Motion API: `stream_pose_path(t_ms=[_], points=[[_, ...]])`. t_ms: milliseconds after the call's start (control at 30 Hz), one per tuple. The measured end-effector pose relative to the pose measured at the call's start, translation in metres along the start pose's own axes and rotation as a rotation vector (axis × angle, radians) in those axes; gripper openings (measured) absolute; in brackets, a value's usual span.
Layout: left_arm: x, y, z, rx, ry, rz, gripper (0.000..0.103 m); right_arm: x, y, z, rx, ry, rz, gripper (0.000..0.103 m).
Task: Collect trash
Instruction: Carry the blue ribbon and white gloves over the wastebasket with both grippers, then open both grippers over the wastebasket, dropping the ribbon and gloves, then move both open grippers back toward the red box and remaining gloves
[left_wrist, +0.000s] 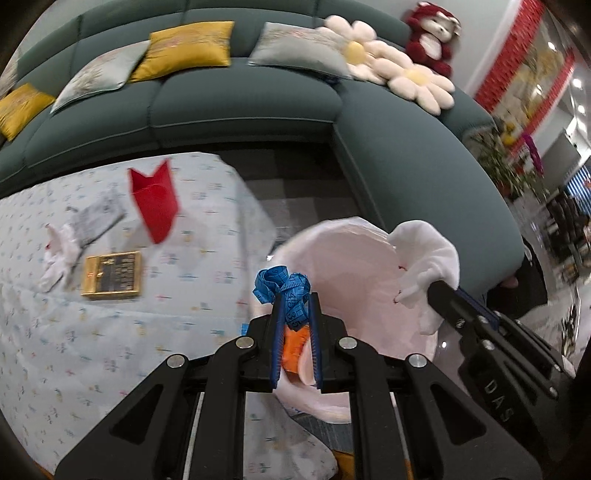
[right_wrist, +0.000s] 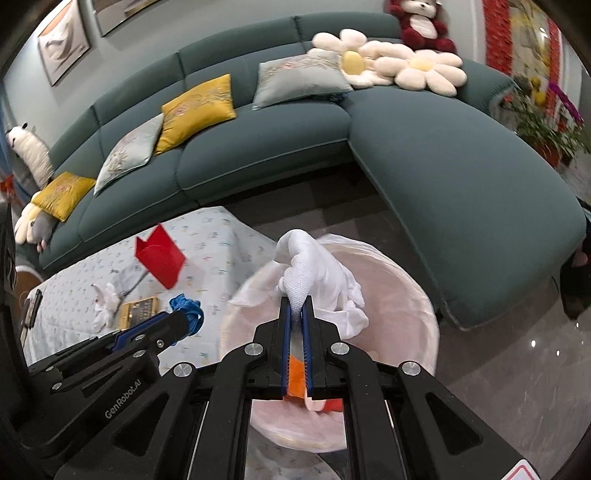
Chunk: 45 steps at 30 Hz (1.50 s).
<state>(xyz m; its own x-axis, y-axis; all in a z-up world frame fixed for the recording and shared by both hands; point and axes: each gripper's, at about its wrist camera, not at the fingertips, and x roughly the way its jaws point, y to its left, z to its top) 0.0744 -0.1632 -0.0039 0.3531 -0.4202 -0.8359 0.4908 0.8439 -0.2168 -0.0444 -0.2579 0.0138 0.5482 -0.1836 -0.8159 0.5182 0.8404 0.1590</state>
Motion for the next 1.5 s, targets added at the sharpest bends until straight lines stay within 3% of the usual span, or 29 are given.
stream_pose_path(t_ms=[433, 533, 633, 1167, 1300, 1500], points=[[0.025, -0.036, -0.010, 0.066, 0.035, -0.042, 0.014, 0.006, -0.042, -0.011, 0.074, 0.014, -0.021, 0.006], [0.024, -0.036, -0.011, 0.062, 0.036, -0.043, 0.023, 0.008, -0.043, -0.011, 0.076, 0.016, -0.021, 0.006], [0.024, -0.031, -0.010, 0.047, 0.033, -0.039, 0.033, 0.008, -0.042, -0.011, 0.076, 0.017, -0.020, 0.006], [0.016, -0.003, -0.004, -0.001, 0.019, -0.006, 0.034, 0.013, -0.020, -0.008, 0.044, 0.029, -0.014, 0.012], [0.012, 0.005, -0.003, -0.017, 0.005, 0.007, 0.044, 0.011, -0.015, -0.006, 0.034, 0.025, -0.013, 0.024], [0.006, 0.020, -0.002, -0.040, -0.004, 0.019, 0.044, 0.010, 0.001, -0.003, 0.003, 0.028, -0.006, 0.027]])
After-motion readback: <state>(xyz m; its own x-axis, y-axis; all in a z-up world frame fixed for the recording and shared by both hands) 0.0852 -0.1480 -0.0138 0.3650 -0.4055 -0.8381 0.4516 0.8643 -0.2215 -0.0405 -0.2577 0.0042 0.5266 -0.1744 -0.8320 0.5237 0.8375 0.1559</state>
